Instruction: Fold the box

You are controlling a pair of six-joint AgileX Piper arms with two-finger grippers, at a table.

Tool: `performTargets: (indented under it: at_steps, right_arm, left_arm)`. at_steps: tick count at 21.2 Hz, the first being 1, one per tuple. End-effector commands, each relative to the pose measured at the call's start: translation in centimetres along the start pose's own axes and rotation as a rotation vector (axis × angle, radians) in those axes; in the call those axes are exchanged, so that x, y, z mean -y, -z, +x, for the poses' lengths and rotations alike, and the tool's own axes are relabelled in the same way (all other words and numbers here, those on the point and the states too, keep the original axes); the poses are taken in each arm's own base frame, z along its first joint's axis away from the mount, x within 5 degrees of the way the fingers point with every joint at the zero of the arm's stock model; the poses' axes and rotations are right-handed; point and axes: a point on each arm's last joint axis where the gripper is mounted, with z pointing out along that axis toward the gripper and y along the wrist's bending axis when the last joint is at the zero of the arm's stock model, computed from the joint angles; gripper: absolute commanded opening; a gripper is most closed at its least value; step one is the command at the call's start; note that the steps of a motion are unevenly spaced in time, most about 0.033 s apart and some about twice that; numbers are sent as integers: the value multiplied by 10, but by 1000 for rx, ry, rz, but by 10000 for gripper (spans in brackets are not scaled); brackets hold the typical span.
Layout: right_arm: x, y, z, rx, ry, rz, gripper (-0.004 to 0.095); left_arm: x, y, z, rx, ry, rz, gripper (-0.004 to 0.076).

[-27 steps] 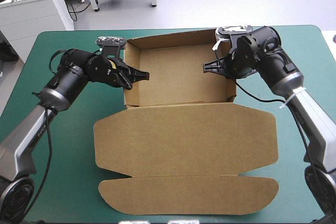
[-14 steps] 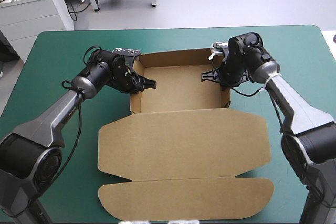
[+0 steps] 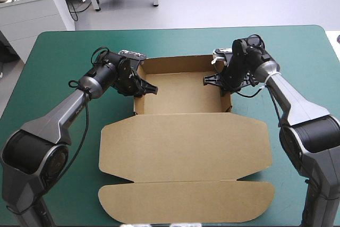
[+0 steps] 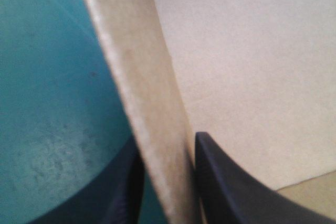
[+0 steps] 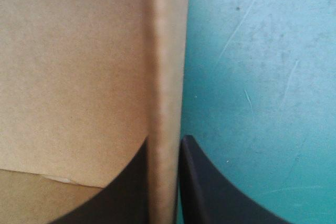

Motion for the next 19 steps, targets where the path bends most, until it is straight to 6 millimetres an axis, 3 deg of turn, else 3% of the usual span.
performTargets:
  at_steps: [1, 2, 3, 4, 6, 10, 12, 14, 17, 19]
  right_arm:
    - [7, 32, 1, 44, 9, -8, 289]
    - [7, 32, 1, 42, 15, -25, 456]
    - [6, 32, 1, 41, 27, -34, 547]
    - [4, 33, 1, 43, 43, -58, 714]
    - [3, 33, -1, 64, 43, -67, 843]
    - [1, 45, -9, 131, 57, -72, 841]
    - [-1, 62, -16, 197, 74, -79, 841]
    - [-1, 86, -24, 276, 75, -87, 841]
    - [1, 113, -25, 328, 72, -86, 840]
    - [1, 123, -22, 350, 63, -89, 836]
  left_arm:
    - [-2, 30, -8, 76, -30, -15, 445]
    - [-2, 33, -10, 87, -28, -10, 495]
    - [-1, 35, -11, 92, -27, -9, 497]
    - [-1, 37, -13, 98, -27, -8, 496]
    - [-1, 41, -14, 97, -27, -8, 496]
    - [0, 51, -17, 101, -27, -10, 496]
    - [1, 66, -25, 146, -27, -5, 492]
    - [3, 86, -36, 219, -26, 7, 428]
    - [3, 118, -45, 286, -27, 2, 134]
    - [2, 134, -46, 297, -39, -9, -7]
